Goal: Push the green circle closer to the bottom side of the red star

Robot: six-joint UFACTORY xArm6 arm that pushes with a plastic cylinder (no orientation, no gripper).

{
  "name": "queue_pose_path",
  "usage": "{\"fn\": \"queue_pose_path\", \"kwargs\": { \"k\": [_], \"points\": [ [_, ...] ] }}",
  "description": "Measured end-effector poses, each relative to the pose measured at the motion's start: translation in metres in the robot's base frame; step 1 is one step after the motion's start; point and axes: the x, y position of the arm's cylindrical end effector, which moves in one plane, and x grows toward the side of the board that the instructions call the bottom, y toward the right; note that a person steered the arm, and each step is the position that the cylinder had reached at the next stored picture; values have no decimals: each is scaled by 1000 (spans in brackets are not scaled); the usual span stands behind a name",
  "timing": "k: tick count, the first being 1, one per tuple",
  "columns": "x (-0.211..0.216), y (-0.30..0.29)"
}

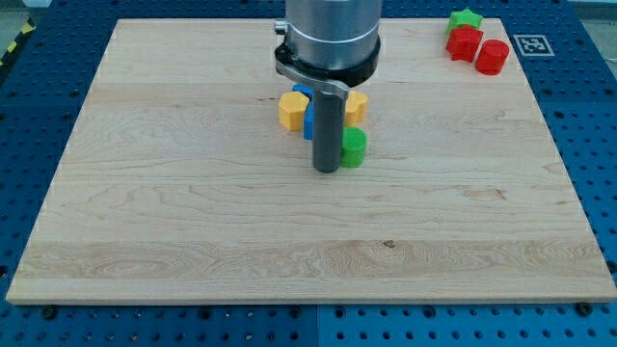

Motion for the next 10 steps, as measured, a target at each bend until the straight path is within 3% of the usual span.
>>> {"fn": "queue_pose_path", "kwargs": {
  "k": [2,6,8,10],
  "points": [
    [-27,20],
    [-64,161],
    [-37,186],
    [-60,187]
  ]
}}
